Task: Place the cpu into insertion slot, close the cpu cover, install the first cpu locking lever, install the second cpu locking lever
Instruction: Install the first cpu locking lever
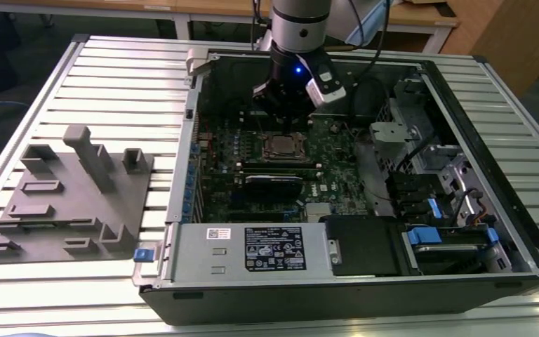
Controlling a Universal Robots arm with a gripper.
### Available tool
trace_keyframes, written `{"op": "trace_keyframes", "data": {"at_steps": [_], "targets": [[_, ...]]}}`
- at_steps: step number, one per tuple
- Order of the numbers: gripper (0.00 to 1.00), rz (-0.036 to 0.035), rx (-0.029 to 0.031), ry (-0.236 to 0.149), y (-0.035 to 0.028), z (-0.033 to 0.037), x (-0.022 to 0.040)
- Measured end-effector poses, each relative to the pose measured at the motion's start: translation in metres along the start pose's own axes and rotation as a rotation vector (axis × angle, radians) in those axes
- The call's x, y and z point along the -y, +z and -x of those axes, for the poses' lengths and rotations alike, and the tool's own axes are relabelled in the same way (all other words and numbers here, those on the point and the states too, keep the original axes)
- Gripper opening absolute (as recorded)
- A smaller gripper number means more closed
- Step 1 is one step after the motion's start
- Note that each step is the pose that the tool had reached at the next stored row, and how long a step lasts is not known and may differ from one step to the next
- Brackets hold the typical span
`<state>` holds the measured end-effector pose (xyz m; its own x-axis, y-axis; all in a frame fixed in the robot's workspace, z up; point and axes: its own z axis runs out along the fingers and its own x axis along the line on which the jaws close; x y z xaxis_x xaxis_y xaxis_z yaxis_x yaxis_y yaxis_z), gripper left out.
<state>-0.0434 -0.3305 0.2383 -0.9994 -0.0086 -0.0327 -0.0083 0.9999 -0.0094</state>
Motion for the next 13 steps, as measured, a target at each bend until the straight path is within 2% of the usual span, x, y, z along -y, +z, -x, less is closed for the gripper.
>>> {"op": "trace_keyframes", "data": {"at_steps": [13], "targets": [[0.11, 0.0000, 0.0000, 0.000, -0.0007, -0.0044, 0.0000]]}}
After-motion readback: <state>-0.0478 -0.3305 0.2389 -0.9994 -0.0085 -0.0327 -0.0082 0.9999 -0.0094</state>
